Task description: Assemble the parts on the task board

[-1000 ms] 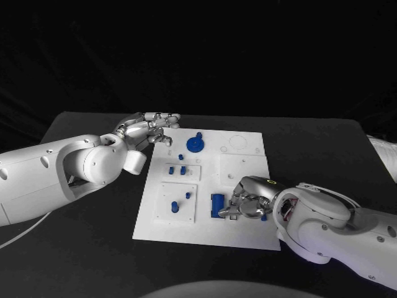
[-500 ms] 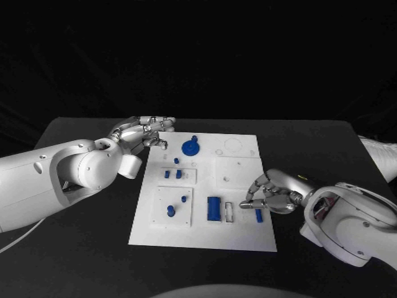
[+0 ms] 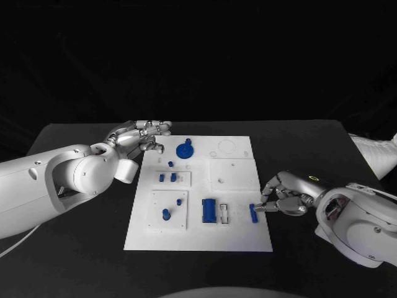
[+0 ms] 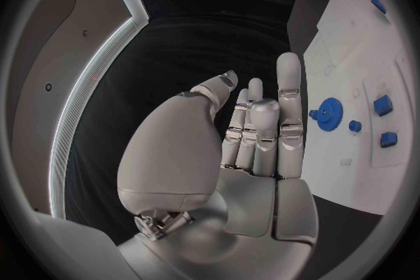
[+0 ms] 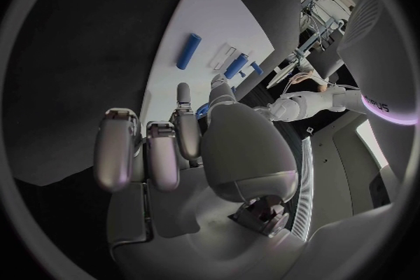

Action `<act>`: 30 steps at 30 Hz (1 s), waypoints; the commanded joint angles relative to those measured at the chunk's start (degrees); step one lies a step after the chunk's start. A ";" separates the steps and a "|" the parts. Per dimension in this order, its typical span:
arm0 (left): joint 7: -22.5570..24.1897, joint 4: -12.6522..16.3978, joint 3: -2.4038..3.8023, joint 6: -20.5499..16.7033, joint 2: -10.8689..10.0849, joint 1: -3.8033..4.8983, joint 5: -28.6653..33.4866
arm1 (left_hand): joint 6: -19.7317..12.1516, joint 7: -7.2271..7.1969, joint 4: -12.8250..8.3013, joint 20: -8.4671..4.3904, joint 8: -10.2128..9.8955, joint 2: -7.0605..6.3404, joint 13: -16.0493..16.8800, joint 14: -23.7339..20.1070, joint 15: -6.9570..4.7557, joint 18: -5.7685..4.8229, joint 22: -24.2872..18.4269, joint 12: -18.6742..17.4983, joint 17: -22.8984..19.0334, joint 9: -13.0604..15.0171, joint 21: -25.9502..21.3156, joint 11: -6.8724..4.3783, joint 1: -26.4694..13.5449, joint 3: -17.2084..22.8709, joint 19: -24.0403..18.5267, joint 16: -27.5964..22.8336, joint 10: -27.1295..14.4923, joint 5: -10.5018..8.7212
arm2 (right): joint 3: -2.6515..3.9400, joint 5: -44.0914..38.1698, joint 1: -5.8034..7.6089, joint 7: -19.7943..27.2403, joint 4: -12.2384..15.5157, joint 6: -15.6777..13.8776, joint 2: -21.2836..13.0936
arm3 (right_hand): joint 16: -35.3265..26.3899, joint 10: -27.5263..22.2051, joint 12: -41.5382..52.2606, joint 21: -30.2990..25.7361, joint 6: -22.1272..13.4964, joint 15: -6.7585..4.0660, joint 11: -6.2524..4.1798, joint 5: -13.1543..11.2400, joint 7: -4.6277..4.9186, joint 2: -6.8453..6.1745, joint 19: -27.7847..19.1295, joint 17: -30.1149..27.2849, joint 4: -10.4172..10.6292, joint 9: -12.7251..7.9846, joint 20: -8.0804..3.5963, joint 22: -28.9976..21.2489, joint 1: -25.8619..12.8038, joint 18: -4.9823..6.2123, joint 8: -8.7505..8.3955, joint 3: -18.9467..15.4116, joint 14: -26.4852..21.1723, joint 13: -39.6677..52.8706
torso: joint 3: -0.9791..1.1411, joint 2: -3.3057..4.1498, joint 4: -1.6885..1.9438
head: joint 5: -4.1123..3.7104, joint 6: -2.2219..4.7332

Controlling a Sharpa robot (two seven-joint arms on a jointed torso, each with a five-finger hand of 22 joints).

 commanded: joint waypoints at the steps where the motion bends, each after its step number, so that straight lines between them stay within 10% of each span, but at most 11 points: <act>1: 0.34 0.02 0.00 1.21 0.08 -0.06 -0.22 | -0.33 -0.01 -0.20 0.37 0.29 0.34 0.06 -0.46 -0.05 0.95 -0.05 0.26 -0.03 -0.01 -0.27 -0.04 -0.21 -0.13 -0.14 -0.36 -0.44 0.22 | -0.08 -6.84 -0.51 -3.78 -0.24 3.29 0.64 | -0.32 0.21 -0.28 -0.21 0.19 0.12 -0.25 -0.09 -0.08 0.09 -0.07 8.38 0.45 0.07 0.27 -0.02 -0.77 -0.14 -0.49 -0.01 4.69 -3.82 | -0.01 0.07 -0.01 | -0.11 -0.09; 30: 0.16 -0.06 -0.01 1.44 -0.13 -0.21 -0.22 | -0.42 0.01 -0.24 0.39 0.40 0.35 0.08 -0.54 -0.03 0.96 -0.10 0.49 -0.13 0.00 -0.33 -0.02 -0.21 -0.14 -0.18 -0.37 -0.62 0.21 | -0.16 -15.01 -2.59 -8.64 -2.92 9.06 6.48 | -0.38 0.28 -0.23 -0.28 -0.22 0.39 0.07 0.74 0.30 0.34 -0.06 8.38 0.72 -0.52 0.50 -0.02 0.12 -0.15 -2.32 0.83 4.69 -3.70 | -0.12 -0.01 0.06 | 0.08 -0.97</act>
